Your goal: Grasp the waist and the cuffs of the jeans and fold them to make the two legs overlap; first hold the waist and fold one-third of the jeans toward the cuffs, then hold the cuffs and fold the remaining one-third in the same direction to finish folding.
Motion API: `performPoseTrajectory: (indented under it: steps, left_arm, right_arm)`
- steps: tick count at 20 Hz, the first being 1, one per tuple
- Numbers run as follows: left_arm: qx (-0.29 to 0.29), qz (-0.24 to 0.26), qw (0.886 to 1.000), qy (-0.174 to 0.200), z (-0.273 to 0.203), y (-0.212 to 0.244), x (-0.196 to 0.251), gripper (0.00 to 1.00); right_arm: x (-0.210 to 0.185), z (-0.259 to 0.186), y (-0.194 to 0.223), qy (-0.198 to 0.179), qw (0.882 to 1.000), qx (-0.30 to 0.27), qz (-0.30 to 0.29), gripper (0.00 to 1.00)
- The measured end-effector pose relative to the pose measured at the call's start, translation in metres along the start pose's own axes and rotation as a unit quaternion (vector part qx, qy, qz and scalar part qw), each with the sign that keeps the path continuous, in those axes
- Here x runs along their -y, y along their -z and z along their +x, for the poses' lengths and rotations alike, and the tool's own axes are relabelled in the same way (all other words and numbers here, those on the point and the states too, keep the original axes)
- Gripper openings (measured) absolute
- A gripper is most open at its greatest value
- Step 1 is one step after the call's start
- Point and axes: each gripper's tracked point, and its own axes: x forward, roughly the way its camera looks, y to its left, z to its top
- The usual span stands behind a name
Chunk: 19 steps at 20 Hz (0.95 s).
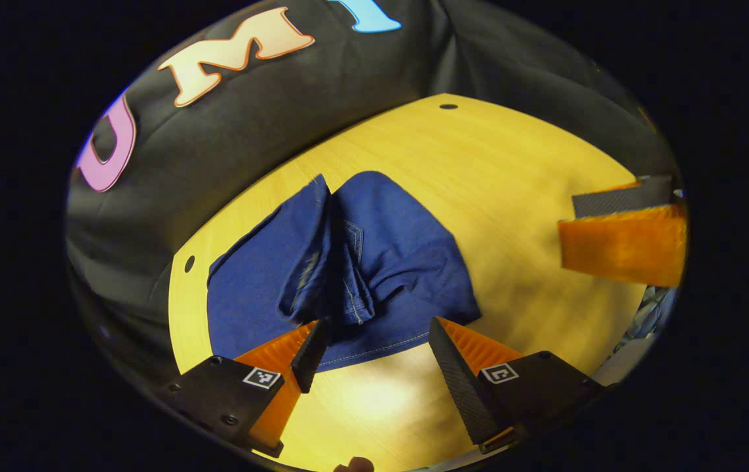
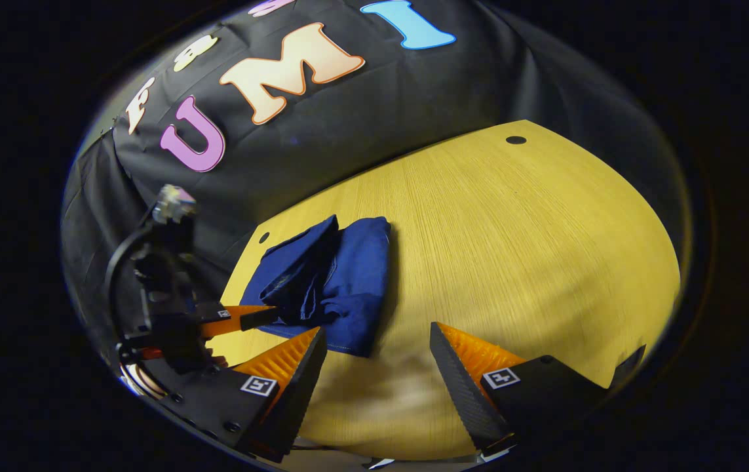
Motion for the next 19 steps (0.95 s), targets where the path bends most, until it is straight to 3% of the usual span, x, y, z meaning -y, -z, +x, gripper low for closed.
performPoseTrajectory:
  steps: [4, 7, 13, 19]
  left_arm:
    - [0.038, -0.041, 0.998, -0.008, -0.018, -0.010, -0.013, 0.95]
    - [0.000, -0.077, 0.997, -0.001, -0.028, 0.024, -0.026, 0.95]
    - [-0.021, -0.124, 0.992, -0.032, -0.044, 0.064, -0.076, 0.95]
    - [-0.037, -0.132, 0.990, -0.039, -0.041, 0.091, -0.110, 0.95]
  right_arm:
    - [-0.009, -0.002, 0.003, 0.000, 1.000, 0.004, 0.004, 0.98]
    - [-0.019, 0.000, 0.008, 0.001, 1.000, 0.009, 0.002, 0.98]
    - [-0.041, 0.009, 0.016, 0.007, 1.000, 0.016, 0.002, 0.98]
    - [-0.053, 0.014, 0.015, 0.024, 0.999, 0.022, 0.003, 0.98]
